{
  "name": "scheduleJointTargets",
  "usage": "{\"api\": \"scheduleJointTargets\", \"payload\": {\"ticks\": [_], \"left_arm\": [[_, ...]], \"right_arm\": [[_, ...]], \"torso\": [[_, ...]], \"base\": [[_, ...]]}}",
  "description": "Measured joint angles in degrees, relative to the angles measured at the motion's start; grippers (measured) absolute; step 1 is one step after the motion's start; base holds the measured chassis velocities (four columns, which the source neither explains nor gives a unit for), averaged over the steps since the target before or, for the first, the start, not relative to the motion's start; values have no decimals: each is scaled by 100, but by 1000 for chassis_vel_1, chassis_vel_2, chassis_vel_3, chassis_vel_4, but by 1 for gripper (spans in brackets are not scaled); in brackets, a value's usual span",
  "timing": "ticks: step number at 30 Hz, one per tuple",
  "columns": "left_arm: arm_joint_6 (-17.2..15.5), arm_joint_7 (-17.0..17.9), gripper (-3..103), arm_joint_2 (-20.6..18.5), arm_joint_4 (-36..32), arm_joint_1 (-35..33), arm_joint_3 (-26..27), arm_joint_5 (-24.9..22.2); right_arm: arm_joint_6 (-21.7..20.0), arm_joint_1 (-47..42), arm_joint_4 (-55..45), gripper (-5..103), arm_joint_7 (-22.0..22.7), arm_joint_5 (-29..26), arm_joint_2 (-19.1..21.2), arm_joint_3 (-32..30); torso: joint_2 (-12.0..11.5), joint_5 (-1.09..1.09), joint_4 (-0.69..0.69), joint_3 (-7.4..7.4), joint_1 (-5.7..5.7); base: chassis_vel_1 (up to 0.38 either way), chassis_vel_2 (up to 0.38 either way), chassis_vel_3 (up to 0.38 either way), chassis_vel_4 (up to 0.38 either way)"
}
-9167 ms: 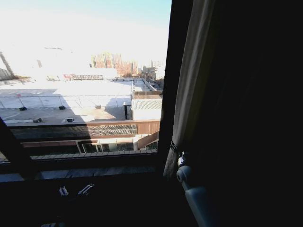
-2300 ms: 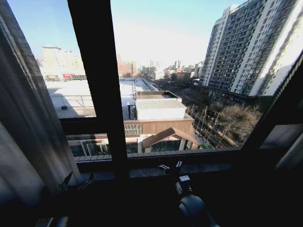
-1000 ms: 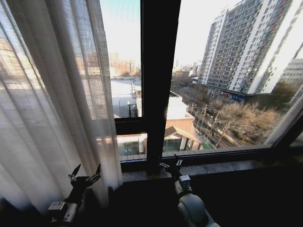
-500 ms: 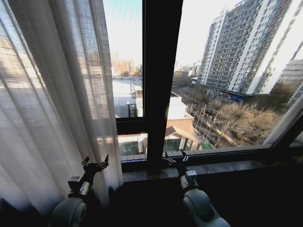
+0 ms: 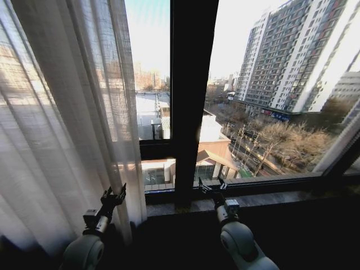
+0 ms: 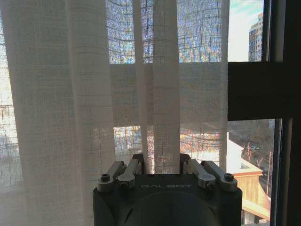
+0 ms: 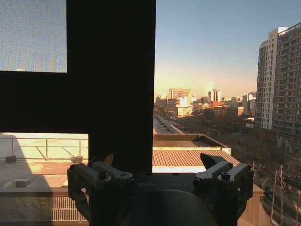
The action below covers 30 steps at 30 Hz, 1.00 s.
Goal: Open the curtains by pulling them apart, changing their state from closed to fully open.
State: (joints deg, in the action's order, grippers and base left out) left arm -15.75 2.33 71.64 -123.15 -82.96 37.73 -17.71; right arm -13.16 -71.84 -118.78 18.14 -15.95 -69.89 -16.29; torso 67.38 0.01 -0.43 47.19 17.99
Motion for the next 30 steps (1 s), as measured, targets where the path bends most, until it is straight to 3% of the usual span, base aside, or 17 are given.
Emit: {"api": "scheduleJointTargets", "payload": {"ticks": [6,9,11,30], "left_arm": [[-20,-10,20,49,-120,-50,134,-109],[-63,-19,4,44,-222,-103,261,-201],[-96,-69,2,27,-270,-124,319,-234],[-153,-120,0,170,-532,-326,456,-294]], "right_arm": [[-10,0,-5,100,-2,0,7,17],[-12,-5,-21,100,-6,3,8,38],[-12,-11,-25,100,-8,5,2,53],[-62,-132,-186,100,-47,35,-31,192]], "torso": [[0,1,-1,0,0],[0,0,0,0,0],[0,0,0,0,0],[0,1,0,0,0]], "base": [[0,0,0,0],[0,0,0,0],[0,0,0,0],[0,0,0,0]]}}
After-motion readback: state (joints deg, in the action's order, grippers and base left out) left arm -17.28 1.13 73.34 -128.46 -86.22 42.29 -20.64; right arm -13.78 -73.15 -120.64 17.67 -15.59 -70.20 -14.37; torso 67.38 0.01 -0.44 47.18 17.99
